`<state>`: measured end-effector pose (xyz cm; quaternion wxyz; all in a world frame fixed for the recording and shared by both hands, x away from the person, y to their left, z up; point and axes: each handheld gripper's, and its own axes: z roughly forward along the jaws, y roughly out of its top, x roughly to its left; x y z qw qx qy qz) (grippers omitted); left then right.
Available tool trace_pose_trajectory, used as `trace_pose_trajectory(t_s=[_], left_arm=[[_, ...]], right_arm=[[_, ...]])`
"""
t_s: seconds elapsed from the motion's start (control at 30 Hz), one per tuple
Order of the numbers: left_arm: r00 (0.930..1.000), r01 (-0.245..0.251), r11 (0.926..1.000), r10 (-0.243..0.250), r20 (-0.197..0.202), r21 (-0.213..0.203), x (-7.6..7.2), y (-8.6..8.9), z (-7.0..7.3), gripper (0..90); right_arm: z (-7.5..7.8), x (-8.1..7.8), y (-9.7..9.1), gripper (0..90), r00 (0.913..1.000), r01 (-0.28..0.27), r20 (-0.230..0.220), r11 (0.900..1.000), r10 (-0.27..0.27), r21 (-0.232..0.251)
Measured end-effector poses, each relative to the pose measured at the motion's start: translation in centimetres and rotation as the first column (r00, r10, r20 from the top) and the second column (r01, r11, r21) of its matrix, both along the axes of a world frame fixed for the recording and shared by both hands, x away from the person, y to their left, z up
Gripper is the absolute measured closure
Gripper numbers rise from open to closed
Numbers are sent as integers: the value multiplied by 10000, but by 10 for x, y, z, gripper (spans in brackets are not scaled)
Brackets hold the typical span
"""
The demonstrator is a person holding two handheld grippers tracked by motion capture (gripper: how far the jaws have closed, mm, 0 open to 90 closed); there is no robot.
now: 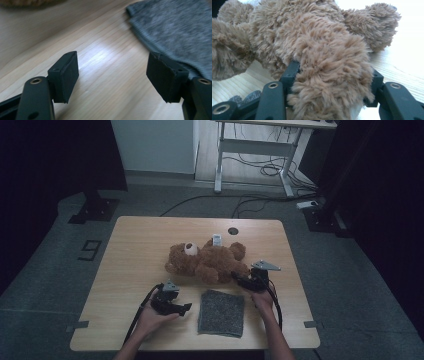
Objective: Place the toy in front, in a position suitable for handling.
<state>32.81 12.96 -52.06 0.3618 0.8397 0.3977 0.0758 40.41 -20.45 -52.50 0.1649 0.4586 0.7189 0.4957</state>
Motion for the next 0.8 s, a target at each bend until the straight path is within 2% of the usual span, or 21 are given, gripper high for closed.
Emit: trace_pose_trajectory(t_s=[0.2,0.33,0.4,0.43,0.47,0.7,0.8], left_arm=[[9985,452,9988,-446,324,-193,-8,-14,11,255],[9970,704,9971,-694,344,-290,-10,-22,15,246],[9950,934,9951,-922,372,-315,-10,-33,18,243],[9950,934,9951,-922,372,-315,-10,-33,18,244],[9927,1141,9930,-1127,435,-312,-11,-42,20,245],[9888,1387,9899,-1369,599,-278,-13,-65,19,234],[9832,1742,9845,-1728,583,-201,-17,-79,16,231]], right_arm=[[-2,-3,-1,454,10000,-27,6,9999,27,156],[-3,-3,-2,451,9999,-53,-85,9995,56,312],[-4,-3,-2,449,9999,-80,-59,9991,83,407],[-4,-3,-2,449,9999,-80,-59,9991,83,407],[-4,-3,-2,449,9999,-103,-55,9992,106,387],[-5,-4,-2,445,9999,-127,-37,9994,129,309],[-6,-5,-1,445,9999,-137,36,9996,136,261]])
